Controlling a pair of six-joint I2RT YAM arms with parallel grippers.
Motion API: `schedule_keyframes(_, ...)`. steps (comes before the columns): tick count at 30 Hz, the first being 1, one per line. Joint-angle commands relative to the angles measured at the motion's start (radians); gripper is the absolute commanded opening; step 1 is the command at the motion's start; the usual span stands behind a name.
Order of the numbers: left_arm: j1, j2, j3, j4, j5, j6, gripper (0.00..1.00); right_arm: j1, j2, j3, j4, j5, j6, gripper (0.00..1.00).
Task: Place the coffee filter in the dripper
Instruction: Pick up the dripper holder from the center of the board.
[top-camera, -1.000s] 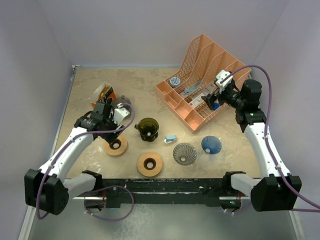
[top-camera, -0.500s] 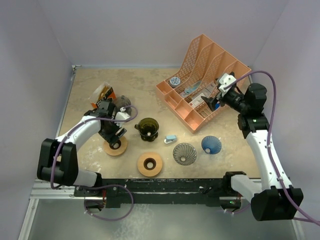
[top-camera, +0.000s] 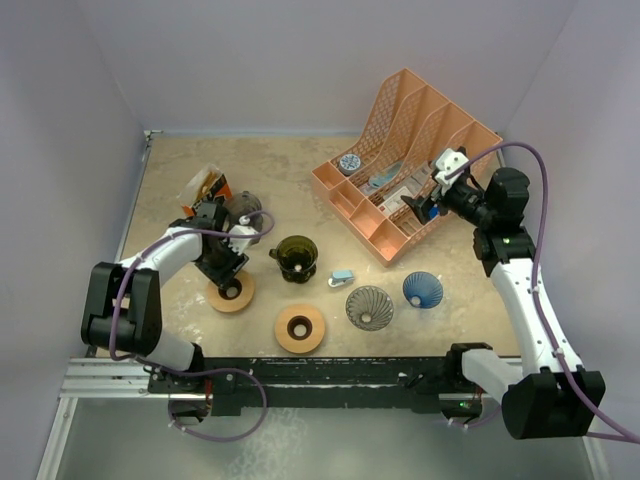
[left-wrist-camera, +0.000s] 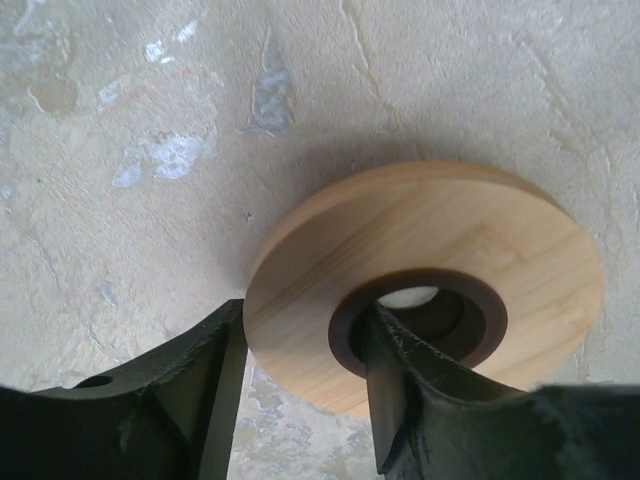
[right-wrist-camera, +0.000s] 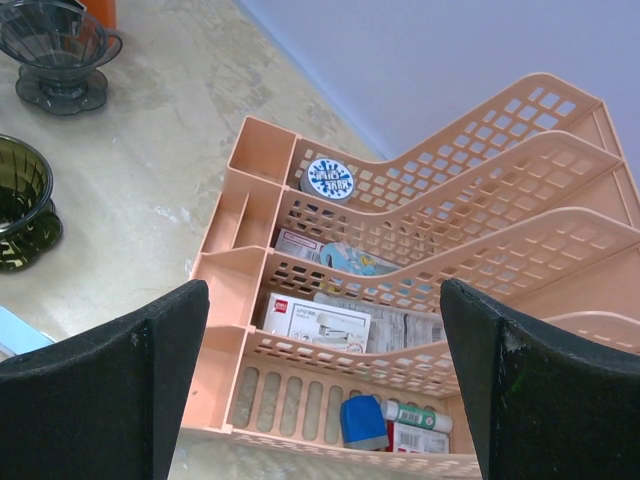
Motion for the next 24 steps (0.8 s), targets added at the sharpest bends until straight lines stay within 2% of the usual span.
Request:
schedule_keyframes(1, 0.006, 0.008, 0.015, 0.013, 0.045, -0.004, 0.41, -0.005, 0.000, 0.001, 0.034, 0.012, 0.004, 1.00)
schedule_keyframes(7, 0.005, -0.022, 0.034, -0.015, -0.002, -0.013, 0.23, -0.005, 0.002, -0.004, 0.035, 0.018, 0.002, 1.00)
schedule_keyframes(10, 0.004, -0.047, 0.061, -0.066, -0.013, -0.009, 0.20, -0.005, 0.003, -0.004, 0.035, 0.022, 0.001, 1.00)
schedule_keyframes(19, -0.006, -0.163, 0.248, -0.218, 0.087, -0.044, 0.19, -0.005, 0.005, -0.005, 0.036, 0.032, -0.004, 1.00)
schedule_keyframes(24, -0.086, -0.150, 0.399, -0.253, 0.106, -0.097, 0.20, -0.005, 0.005, -0.007, 0.035, 0.041, -0.007, 1.00)
